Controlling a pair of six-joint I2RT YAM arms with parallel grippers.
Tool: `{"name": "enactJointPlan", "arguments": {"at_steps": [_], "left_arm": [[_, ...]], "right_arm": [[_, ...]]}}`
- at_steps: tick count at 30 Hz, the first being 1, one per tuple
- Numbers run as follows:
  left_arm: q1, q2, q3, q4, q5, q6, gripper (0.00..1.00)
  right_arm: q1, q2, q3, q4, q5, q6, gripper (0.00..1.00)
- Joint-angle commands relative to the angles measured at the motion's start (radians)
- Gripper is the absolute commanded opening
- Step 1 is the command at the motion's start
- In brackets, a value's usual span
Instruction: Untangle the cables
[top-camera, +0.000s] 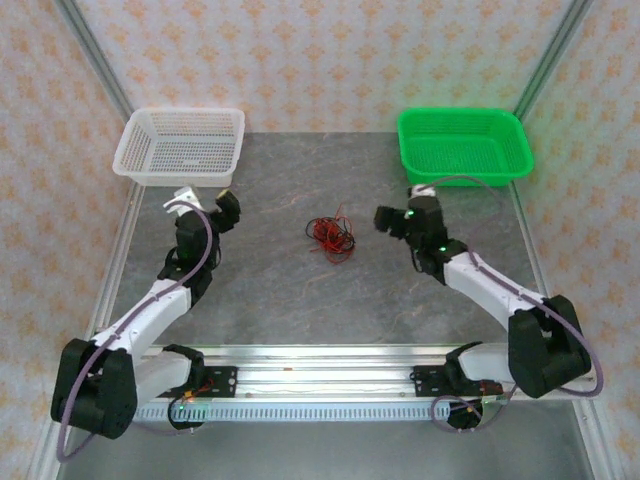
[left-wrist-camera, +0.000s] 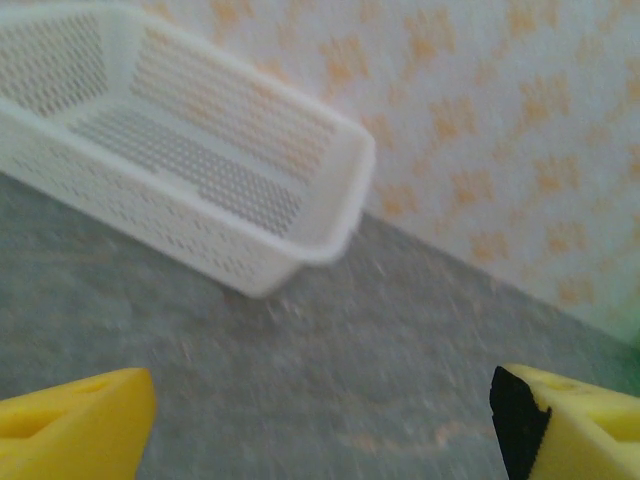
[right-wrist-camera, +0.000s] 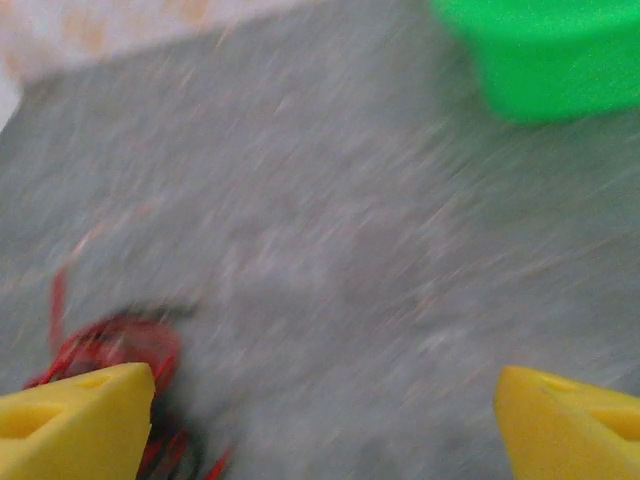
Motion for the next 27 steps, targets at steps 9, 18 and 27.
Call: {"name": "enactJointPlan", "arguments": {"at_steps": [9,18,27], "left_arm": [[-0.142,-0.178,-0.028,-0.339,0.101,-0.181,0.88],[-0.229,-0.221,-0.071,-0.373,0.078,-0.219,0.88],[-0.271,-0.227,-0.068,-0.386,0.077,-0.209,0.88]], "right_arm": [[0.164,0.129,0.058,-0.068,-0.173,0.319,0.84],[0.185,0.341,0.124,0.088,-0.212,0.488,0.83],[0.197,0.461,0.126,0.191,-0.204,0.59,0.42]]}}
